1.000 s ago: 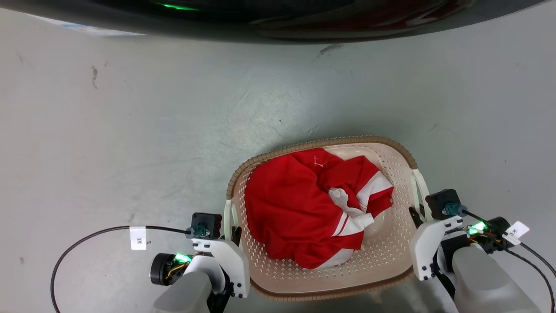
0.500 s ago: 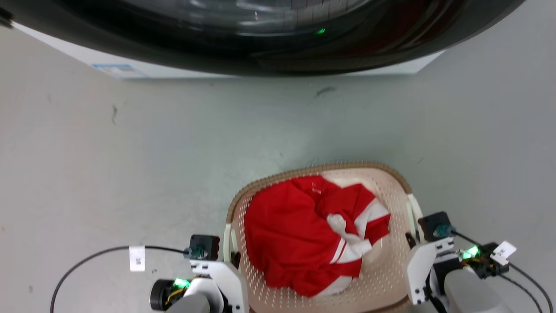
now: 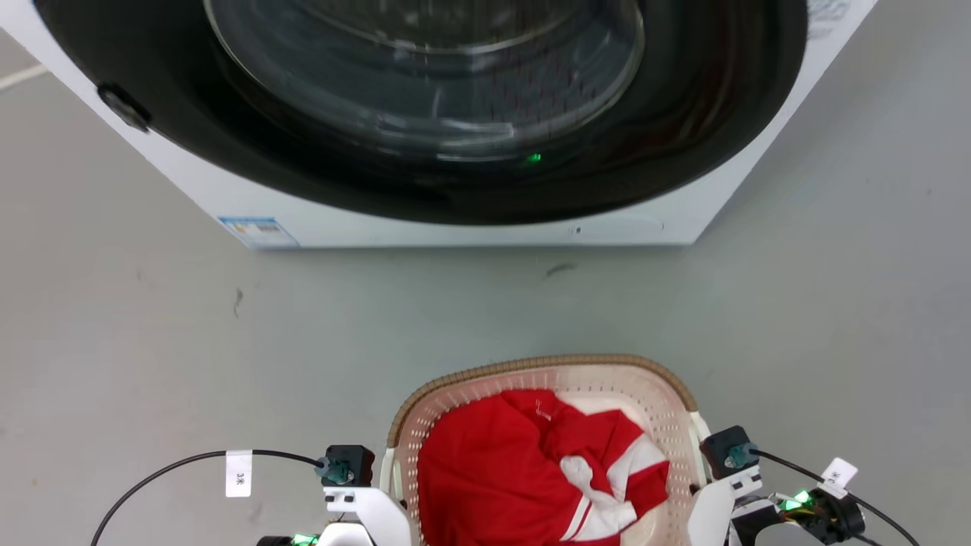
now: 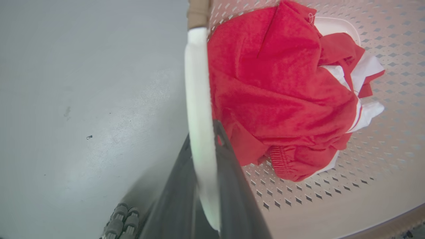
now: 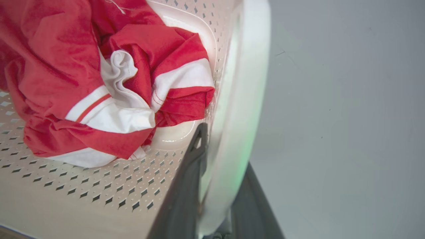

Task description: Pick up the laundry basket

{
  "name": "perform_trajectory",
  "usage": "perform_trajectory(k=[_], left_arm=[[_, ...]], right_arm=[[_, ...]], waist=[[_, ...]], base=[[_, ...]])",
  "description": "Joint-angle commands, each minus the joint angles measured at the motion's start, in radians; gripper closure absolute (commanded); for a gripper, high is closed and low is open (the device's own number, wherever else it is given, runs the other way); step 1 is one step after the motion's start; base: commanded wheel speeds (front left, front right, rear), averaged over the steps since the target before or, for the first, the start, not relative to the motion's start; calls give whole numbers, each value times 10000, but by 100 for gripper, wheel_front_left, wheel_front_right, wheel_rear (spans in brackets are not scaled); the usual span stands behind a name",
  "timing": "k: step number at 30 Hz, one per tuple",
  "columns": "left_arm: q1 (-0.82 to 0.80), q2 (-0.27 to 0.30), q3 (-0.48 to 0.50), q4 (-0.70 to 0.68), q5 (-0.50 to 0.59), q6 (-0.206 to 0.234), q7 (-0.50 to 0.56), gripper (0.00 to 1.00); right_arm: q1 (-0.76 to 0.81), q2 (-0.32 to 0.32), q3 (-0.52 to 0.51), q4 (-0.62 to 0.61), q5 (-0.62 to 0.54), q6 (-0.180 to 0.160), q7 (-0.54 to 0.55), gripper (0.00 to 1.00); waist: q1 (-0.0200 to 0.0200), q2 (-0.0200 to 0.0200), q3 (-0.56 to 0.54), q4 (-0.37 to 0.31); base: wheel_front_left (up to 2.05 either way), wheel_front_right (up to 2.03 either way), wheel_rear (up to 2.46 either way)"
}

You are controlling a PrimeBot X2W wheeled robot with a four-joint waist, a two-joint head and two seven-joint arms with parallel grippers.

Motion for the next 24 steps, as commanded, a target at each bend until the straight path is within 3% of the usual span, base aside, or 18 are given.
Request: perform_trajectory(k=[1,9,24], left_arm=[[-96,-231,-54,-142,-14,-199,18,100],[-134,-17,-120,48,-235,-282,904,100],[-293,600,-599,-319,-604,-275,2903,100]], right_arm=[[153,230,224,-111,116,54,77,100],[167,252,1983,-550,1769,88,1106,100],[-120,31,4339,-925,4145,89,2931,100]], waist=[[0,0,-443,16],[0,0,-1543,-53],[0,0,-3137,-191]], base=[[0,0,0],[0,0,0],[0,0,0]])
